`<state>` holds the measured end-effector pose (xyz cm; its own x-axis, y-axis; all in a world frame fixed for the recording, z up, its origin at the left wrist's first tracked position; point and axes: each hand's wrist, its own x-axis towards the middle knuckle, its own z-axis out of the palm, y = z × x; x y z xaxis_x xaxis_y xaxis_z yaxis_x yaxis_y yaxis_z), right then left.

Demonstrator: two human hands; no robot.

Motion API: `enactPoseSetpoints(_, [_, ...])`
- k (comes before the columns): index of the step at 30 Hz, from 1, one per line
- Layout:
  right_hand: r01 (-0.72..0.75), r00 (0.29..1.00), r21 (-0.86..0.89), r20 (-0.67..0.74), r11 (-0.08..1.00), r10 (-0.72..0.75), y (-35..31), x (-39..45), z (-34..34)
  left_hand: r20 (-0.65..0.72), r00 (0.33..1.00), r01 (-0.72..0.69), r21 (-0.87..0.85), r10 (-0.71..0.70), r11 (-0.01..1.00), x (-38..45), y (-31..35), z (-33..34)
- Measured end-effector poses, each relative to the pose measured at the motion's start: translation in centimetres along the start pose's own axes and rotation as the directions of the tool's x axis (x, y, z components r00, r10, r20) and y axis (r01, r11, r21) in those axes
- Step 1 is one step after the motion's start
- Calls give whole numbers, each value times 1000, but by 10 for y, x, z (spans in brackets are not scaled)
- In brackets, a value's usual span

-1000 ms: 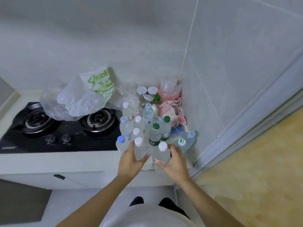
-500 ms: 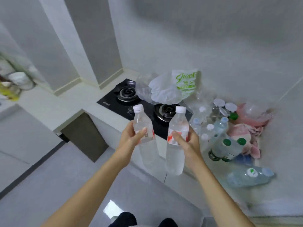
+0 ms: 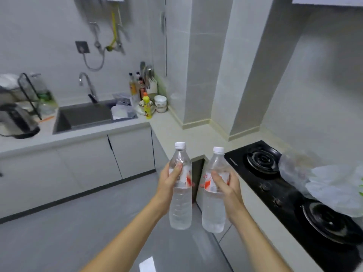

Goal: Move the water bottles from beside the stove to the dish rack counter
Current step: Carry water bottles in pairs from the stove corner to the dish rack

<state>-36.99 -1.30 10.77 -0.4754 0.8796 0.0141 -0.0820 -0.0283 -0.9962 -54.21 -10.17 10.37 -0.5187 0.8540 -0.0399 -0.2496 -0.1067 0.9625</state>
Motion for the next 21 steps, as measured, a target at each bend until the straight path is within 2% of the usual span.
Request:
enactPoseSetpoints(4, [35, 987, -17, 160, 999, -32, -1, 51, 109, -211, 974, -62, 88, 79, 994, 24, 26, -89])
enactPoseSetpoints(8, [55, 934, -27, 355, 998, -42, 10, 99, 217, -420, 897, -74, 161, 136, 984, 42, 49, -174])
enactPoseSetpoints(13, [71, 851, -8, 523, 997, -56, 32, 155, 339, -632, 747, -70, 234, 206, 970, 68, 80, -276])
enactPoseSetpoints(17, [15, 733, 9, 680, 1000, -17, 43, 197, 435, -720, 638, -61, 306, 274, 950, 93, 114, -347])
enactPoseSetpoints(21, [-18, 617, 16, 787, 1000, -1, 46, 229, 528, -824, 471, -76, 316, 313, 946, 105, 141, -406])
